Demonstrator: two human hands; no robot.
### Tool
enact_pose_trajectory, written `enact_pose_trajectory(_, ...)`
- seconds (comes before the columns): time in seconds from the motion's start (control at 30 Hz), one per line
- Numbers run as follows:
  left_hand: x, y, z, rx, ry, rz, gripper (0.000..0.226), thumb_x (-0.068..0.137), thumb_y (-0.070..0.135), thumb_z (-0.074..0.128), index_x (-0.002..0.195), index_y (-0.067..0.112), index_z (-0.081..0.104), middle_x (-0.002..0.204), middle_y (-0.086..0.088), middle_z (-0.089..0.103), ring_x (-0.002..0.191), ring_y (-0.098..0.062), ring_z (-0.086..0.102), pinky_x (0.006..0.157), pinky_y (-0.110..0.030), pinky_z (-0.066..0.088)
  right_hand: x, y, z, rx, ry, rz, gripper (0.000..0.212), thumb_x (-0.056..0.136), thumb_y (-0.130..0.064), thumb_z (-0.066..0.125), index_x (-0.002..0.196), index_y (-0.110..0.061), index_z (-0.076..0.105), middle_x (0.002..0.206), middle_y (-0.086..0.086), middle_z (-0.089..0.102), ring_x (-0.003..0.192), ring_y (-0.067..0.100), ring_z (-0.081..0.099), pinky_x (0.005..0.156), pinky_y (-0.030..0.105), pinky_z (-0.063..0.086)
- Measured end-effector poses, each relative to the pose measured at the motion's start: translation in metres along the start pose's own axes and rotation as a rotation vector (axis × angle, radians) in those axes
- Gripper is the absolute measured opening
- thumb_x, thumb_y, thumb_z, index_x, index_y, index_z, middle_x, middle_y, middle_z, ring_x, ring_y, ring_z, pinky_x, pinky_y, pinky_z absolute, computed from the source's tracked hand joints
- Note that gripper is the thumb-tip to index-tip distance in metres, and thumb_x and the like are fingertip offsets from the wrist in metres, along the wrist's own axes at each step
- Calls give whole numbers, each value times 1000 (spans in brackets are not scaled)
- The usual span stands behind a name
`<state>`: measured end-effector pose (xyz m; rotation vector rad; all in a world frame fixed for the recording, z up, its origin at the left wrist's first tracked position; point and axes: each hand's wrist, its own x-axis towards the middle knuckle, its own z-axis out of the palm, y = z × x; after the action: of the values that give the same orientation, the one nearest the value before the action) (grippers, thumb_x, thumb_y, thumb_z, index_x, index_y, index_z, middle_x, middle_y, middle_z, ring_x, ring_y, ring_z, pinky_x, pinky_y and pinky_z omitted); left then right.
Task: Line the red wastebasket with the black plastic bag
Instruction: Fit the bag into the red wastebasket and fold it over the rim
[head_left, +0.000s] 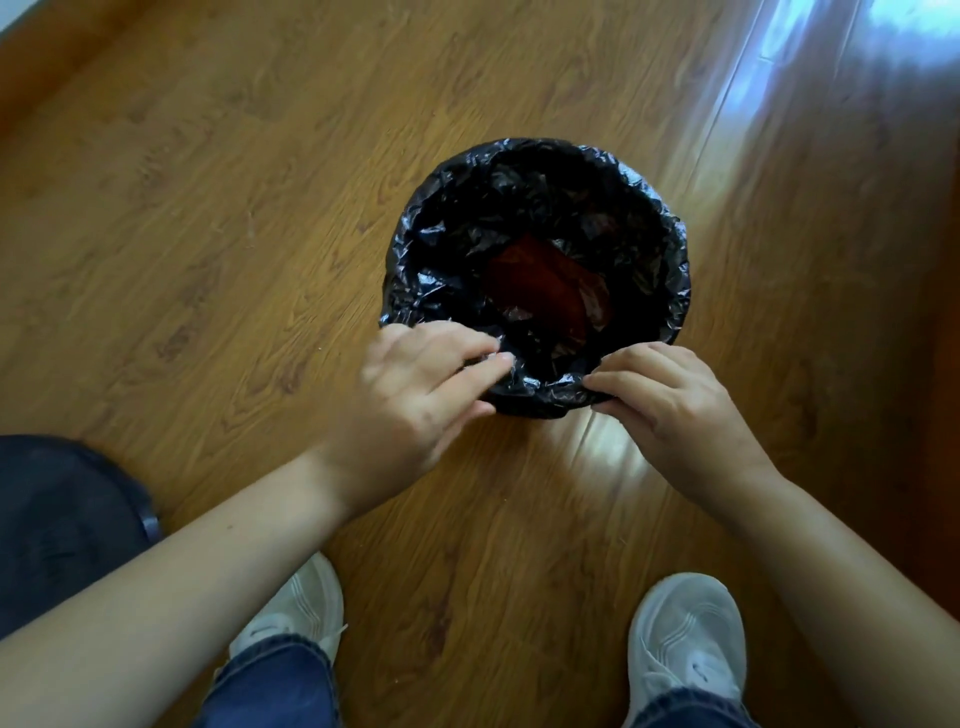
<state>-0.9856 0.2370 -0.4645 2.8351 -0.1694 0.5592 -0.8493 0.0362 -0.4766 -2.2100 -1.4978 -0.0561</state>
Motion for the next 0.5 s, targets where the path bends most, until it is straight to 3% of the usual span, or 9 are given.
enact_pose_trajectory(0.2, -3, 4, 7, -110, -70, 16, 15, 84, -4, 57, 91, -5, 70, 83, -18, 69, 75, -31, 65, 60, -41, 50, 2, -1, -3, -6, -3, -21, 16, 75, -4, 65, 90, 0, 68, 86, 14, 68, 84, 30, 65, 78, 40, 49)
enact_pose_trajectory(0.5, -17, -9, 0, -49, -21, -7, 9, 75, -9, 63, 75, -3, 70, 73, -16, 66, 68, -32, 62, 59, -40, 45, 2, 4, -5, -27, 12, -5, 16, 76, -2, 66, 91, 0, 68, 86, 15, 68, 83, 30, 65, 80, 36, 47)
